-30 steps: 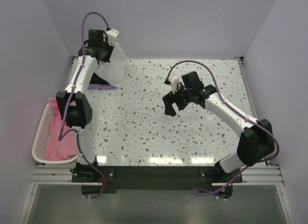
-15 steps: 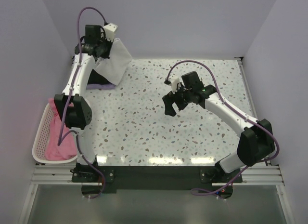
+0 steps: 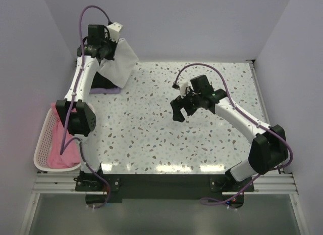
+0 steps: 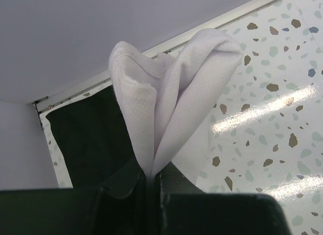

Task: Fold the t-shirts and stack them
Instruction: Neatly place the folded tshirt to the corner

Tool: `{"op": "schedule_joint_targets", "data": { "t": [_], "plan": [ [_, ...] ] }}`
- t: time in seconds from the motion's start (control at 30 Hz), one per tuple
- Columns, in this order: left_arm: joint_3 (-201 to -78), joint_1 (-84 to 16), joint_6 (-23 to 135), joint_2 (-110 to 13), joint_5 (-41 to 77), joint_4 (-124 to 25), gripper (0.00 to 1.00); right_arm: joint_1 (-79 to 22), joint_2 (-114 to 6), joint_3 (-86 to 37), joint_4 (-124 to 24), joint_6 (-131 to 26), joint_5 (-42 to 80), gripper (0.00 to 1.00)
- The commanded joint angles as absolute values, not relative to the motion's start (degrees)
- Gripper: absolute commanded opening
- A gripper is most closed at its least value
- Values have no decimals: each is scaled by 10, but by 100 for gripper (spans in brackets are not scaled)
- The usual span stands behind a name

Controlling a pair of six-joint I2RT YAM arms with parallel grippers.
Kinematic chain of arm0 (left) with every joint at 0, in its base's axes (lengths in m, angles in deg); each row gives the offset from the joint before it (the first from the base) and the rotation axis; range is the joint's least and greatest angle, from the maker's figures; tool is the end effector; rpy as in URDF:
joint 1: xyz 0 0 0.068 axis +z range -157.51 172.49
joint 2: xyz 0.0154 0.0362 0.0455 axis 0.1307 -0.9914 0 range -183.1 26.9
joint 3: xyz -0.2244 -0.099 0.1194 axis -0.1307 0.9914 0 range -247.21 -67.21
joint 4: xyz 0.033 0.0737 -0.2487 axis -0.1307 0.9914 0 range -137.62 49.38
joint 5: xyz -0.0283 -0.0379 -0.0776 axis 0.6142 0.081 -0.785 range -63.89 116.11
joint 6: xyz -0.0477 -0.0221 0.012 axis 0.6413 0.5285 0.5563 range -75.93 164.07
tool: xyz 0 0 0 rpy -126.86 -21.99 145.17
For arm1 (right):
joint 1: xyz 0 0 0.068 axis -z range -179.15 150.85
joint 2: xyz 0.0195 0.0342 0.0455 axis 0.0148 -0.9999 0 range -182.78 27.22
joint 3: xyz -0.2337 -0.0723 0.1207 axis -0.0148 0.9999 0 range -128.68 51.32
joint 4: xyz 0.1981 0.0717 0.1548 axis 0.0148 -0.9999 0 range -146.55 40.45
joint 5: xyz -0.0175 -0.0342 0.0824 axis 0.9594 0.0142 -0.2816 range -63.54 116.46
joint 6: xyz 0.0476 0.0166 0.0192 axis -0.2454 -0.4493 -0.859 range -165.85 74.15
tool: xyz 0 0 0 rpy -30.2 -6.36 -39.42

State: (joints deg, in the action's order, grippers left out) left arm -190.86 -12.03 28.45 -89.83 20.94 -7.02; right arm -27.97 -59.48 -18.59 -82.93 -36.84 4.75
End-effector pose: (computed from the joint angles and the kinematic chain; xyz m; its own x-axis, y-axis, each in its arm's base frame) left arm 0.4640 -0.0400 0.3777 -0.4911 0.3078 -0.8149 0.2964 0.9387 0.1759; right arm 0.2786 0.1682 0.2814 -0.5618 -0.4753 -0.6771 -0.7528 0.6330 0.1803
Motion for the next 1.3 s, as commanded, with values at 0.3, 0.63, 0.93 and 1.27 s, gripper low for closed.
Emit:
{"op": "schedule_joint_targets", "data": {
  "t": [0.3, 0.63, 0.93, 1.27],
  "plan": [
    [-1904, -100, 268, -892, 235, -120, 0, -277, -595, -197, -844, -364, 60, 99],
    [-1898, -75, 251, -914, 238, -142, 0, -278, -610, -201, -847, -365, 59, 99],
    [-1894, -52, 229, -942, 241, -161, 0, -278, -623, -206, -851, -368, 61, 99],
    [-1901, -32, 203, -972, 251, -194, 0, -277, -640, -212, -853, -370, 61, 99]
  ]
}}
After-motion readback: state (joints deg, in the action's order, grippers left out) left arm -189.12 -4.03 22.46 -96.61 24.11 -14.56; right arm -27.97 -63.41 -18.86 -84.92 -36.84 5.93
